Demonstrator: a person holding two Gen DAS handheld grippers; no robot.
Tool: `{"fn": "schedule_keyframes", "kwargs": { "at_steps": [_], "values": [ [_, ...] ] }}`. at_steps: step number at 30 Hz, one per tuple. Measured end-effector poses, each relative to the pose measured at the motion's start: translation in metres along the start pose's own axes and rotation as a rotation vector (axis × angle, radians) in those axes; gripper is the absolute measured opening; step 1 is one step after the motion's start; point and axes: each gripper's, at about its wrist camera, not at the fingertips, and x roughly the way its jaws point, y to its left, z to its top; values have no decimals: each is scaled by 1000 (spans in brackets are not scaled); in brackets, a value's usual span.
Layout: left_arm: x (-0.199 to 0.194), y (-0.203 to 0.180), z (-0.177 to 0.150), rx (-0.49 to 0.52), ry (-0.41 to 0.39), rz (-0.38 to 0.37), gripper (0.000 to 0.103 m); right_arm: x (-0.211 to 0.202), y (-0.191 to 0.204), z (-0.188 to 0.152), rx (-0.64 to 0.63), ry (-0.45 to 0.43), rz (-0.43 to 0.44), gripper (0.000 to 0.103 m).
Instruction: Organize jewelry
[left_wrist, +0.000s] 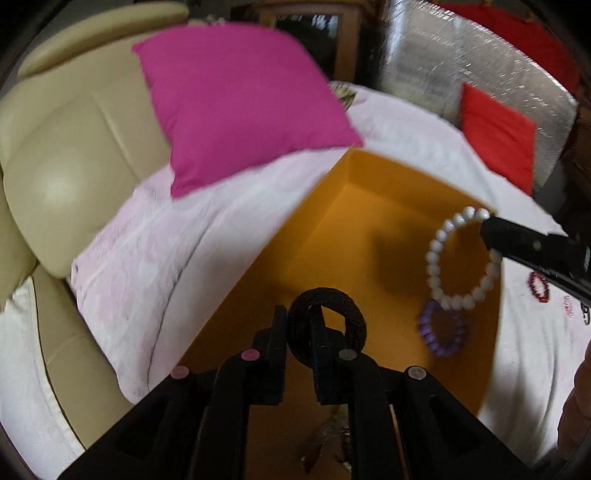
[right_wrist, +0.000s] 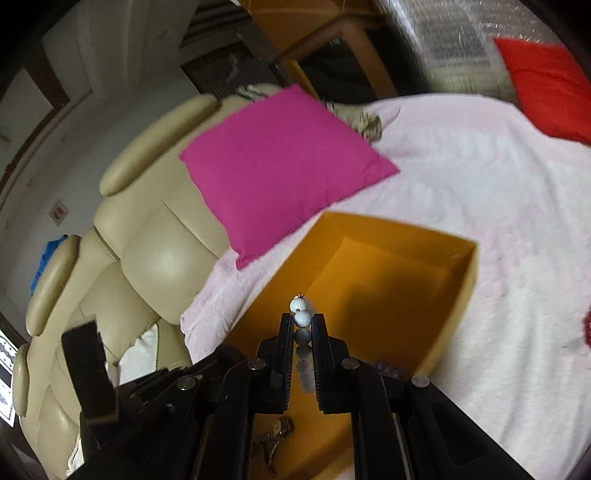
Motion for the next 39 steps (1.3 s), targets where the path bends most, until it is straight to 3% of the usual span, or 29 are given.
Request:
{"fn": "schedule_keyframes", "kwargs": {
  "at_steps": [2, 3, 4, 6, 11, 13, 19, 23, 30, 34, 39],
  "values": [
    [5, 3, 0, -24, 22, -7, 36, 9, -2, 4, -3, -1, -59, 13],
    [4, 3, -1, -36, 21, -3, 53, 8, -5, 7, -4, -9, -88, 22],
    [1, 3, 0, -40, 6, 12, 60, 6, -10, 10, 11, -13, -111, 41],
    [-9, -2, 2, -32, -21, 26, 60, -7, -21, 11, 50, -41, -102, 57],
    [-31, -23, 9, -3, -68, 16, 63, -74, -53, 4, 62, -153, -164, 58],
    [-42, -41, 12, 29, -88, 7, 65, -106, -74, -8, 90, -191, -220, 64],
    [-77, -115, 18, 146, -176, -38, 75, -176, -141, -46, 189, -209, -329, 64],
    [-89, -165, 18, 225, -203, -71, 80, -218, -183, -66, 245, -220, -348, 64],
    [-73, -244, 14, 313, -216, -136, 81, -287, -267, -92, 478, -309, -313, 64],
    [-45, -281, 9, 332, -154, -185, 81, -323, -310, -102, 609, -353, -304, 64],
    [-31, -333, 1, 390, -149, -251, 81, -360, -350, -115, 723, -399, -319, 64]
  ]
}}
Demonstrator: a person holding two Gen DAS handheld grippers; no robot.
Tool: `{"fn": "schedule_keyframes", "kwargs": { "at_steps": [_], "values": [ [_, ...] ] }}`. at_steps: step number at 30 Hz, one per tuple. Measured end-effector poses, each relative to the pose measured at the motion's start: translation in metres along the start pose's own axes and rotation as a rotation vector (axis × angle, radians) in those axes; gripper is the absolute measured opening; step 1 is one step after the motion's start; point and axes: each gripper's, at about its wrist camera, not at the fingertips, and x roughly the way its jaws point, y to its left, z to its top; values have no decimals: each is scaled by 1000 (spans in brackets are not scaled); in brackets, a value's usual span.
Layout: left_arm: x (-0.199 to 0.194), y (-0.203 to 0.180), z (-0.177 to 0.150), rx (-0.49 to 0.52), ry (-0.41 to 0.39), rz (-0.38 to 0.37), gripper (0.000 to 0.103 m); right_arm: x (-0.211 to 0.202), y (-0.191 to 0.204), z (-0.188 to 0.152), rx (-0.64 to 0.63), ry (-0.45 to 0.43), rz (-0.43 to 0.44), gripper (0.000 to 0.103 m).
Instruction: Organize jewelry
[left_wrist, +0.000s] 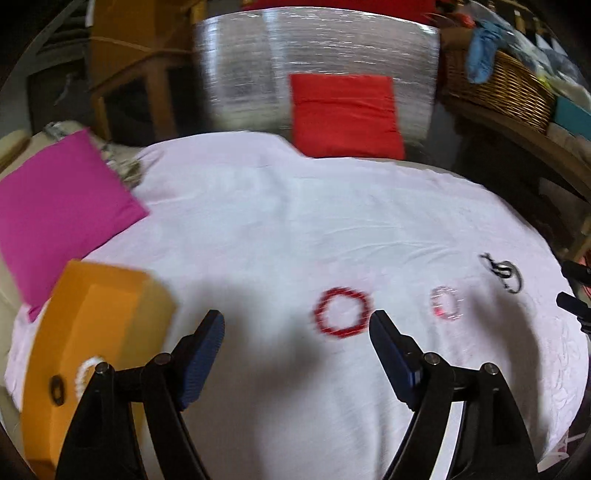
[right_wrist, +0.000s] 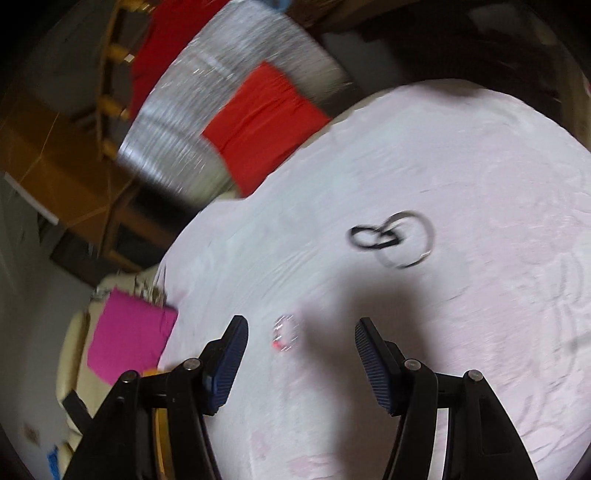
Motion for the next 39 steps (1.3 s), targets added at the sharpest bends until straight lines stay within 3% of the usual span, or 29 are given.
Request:
{"fn": "schedule_keyframes", "kwargs": {
  "at_steps": [5, 7, 9, 13, 22, 28, 37, 39],
  "values": [
    [19, -39, 0, 74, -11, -58, 81, -14, -32, 25, 67, -61, -48, 62],
    [29, -49, -5, 101, -3, -72, 81, -9, -43, 32, 90, -66, -72, 56],
    [41, -55, -8, 113, 28, -79, 81, 2, -50, 36, 117, -39, -81, 48],
    [48, -57, -4, 95, 40, -109, 81, 29, -52, 42, 137, 6, -57, 41],
    [54, -56, -6, 115, 56, -105, 81, 70, -42, 53, 125, -16, -112, 39],
    [60, -57, -6, 111, 73, -112, 81, 64, -36, 51, 130, -12, -73, 39],
    [69, -73, -11, 127, 109, -162, 81, 49, -57, 53, 114, -57, -316, 39],
    [73, -76, -11, 123, 115, -163, 81, 49, -64, 53, 123, -46, -318, 39]
  ]
}}
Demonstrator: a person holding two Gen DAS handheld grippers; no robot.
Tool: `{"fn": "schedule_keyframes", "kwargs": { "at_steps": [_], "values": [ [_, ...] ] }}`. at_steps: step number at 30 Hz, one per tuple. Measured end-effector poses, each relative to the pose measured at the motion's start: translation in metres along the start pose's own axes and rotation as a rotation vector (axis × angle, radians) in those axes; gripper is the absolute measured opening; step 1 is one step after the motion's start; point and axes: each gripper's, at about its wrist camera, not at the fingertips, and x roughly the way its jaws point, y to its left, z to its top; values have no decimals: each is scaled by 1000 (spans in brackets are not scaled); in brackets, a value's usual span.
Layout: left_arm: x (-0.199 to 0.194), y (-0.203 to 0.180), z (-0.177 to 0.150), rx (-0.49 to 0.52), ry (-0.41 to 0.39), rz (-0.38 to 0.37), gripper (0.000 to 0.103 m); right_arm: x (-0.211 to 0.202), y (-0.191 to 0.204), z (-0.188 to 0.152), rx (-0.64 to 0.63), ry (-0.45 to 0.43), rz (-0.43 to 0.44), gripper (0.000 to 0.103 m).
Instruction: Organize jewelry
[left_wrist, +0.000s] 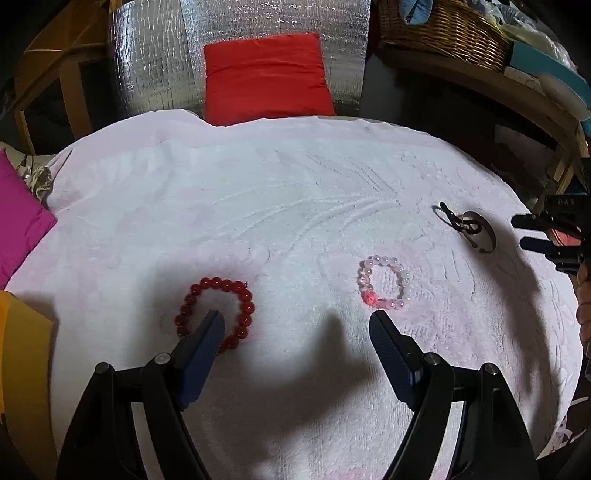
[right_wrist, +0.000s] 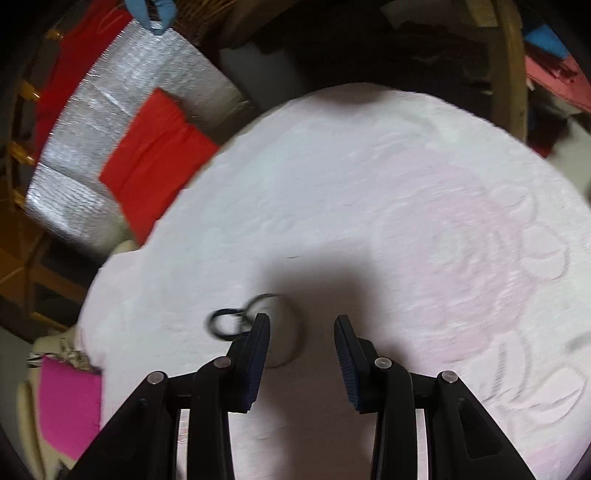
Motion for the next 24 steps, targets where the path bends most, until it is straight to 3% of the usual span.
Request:
{"fn": "schedule_keyframes", "kwargs": {
  "at_steps": [8, 12, 18, 21, 24],
  "values": [
    [12, -12, 2, 3, 22, -29, 81, 4, 5, 0, -48, 30, 28, 40],
    [11, -15, 2, 14, 13, -27, 81, 14, 8, -3, -56, 73, 40, 53],
    [14, -20, 4, 30, -7, -41, 81, 25, 21, -11, -103, 88, 37, 55],
    [14, -23, 4, 40, -13, -69, 81, 29, 31, -15, -134, 76, 28, 66],
    [13, -25, 4, 42, -11, -115, 81, 34, 43, -21, -194, 69, -4, 67]
  ]
}}
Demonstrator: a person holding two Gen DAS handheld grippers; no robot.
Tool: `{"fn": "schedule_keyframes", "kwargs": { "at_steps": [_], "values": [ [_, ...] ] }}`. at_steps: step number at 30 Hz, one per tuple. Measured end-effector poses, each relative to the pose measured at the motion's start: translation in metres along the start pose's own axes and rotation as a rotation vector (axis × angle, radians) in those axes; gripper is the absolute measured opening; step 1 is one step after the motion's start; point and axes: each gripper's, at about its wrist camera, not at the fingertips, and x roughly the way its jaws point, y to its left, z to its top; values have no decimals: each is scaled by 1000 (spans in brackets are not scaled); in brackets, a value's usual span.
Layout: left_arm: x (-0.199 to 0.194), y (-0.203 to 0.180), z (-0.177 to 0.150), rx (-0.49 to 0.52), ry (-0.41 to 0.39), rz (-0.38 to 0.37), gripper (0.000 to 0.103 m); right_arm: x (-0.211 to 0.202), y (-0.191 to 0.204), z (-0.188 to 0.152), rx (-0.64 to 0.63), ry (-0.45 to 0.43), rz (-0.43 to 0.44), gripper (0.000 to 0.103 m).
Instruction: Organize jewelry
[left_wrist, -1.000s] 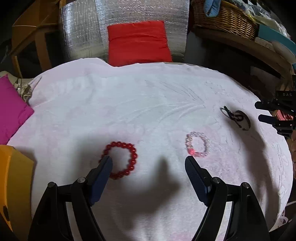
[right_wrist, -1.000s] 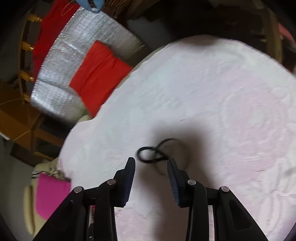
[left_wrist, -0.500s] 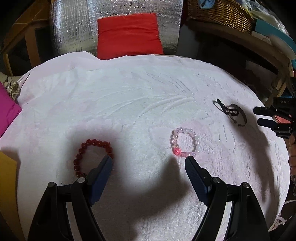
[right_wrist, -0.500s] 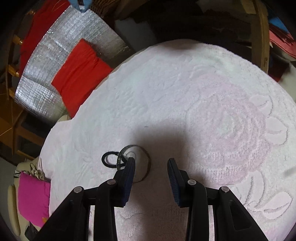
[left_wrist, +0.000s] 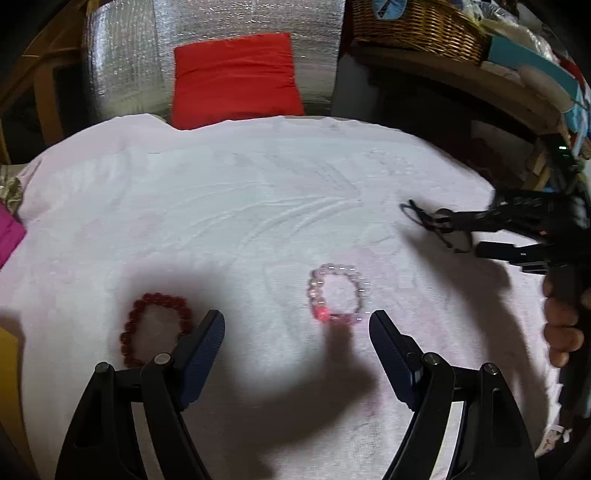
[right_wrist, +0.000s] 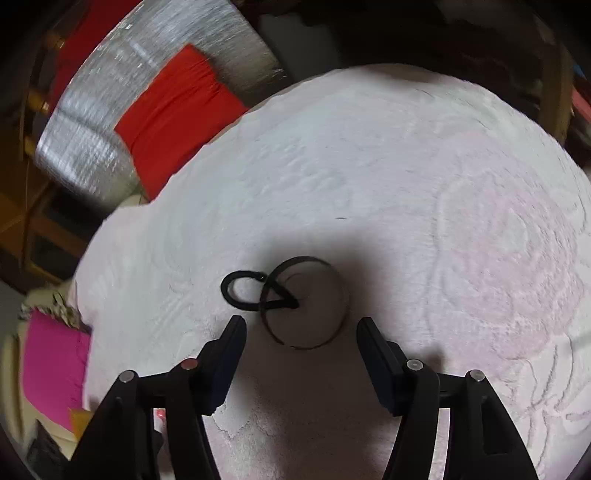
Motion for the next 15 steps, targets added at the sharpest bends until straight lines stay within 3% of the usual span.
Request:
{"fn": "schedule_keyframes", "kwargs": {
  "at_steps": [4, 9, 11, 13, 15],
  "values": [
    [4, 0, 0, -1, 6, -49, 81, 10, 13, -6, -86, -14, -62, 71],
    [14, -3, 1, 7, 9, -48, 81, 15, 24, -13, -180, -49, -140, 70],
    [20, -5, 1, 7, 14, -42, 81, 18, 29, -16, -226, -64, -184, 67],
    [23, -8, 2, 13, 10, -27, 81, 20, 32, -19, -265, -83, -231, 58],
    [25, -11, 3, 23, 6, -17, 81, 18, 33, -20, -281, -91, -238, 57]
  ]
}}
